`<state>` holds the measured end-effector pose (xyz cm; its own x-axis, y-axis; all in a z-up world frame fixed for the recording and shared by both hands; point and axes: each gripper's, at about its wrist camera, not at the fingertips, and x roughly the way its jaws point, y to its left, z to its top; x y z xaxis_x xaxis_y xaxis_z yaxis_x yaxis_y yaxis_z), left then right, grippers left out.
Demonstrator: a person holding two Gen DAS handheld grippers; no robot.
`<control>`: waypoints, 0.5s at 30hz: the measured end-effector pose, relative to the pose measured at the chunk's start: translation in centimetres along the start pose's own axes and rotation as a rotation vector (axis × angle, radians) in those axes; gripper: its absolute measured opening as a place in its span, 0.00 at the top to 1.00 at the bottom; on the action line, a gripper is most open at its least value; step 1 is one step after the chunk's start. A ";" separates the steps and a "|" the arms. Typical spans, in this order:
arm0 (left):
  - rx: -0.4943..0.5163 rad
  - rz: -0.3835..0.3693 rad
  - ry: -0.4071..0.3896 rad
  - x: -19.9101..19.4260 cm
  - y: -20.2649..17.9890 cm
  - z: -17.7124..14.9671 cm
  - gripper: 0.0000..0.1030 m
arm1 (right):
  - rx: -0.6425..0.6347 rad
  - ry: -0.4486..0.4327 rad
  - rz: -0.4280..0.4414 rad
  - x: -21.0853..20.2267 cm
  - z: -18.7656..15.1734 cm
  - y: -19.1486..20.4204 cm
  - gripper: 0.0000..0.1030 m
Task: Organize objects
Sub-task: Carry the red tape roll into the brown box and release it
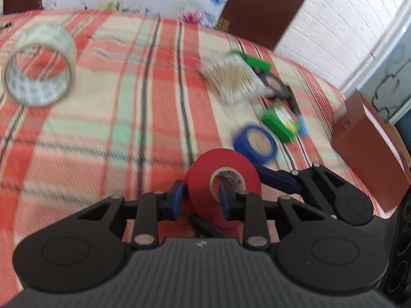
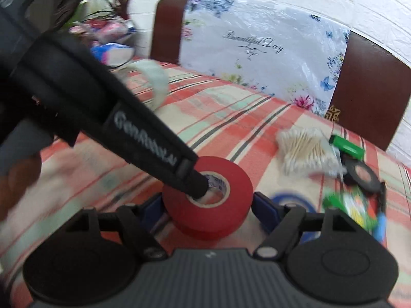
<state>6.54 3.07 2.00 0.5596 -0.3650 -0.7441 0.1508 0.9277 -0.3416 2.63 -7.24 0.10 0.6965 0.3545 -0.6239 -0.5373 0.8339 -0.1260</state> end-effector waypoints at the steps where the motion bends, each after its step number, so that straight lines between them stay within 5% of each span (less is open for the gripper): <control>1: 0.020 0.000 0.014 0.2 -1.0 -0.7 0.69 | 0.010 0.010 0.002 -0.9 -0.9 -0.1 0.26; 8: 0.257 -0.067 0.021 2.5 -12.1 0.8 0.69 | 0.133 -0.061 -0.193 -7.5 -5.1 -5.0 0.26; 15: 0.500 -0.235 -0.138 5.0 -27.1 6.1 0.69 | 0.259 -0.228 -0.539 -14.6 -5.4 -16.5 0.26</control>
<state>10.22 -23.43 10.98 0.5606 -0.5839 -0.5872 0.6331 0.7593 -0.1505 -1.23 -28.50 7.14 0.9360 -0.0861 -0.3413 0.0294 0.9854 -0.1680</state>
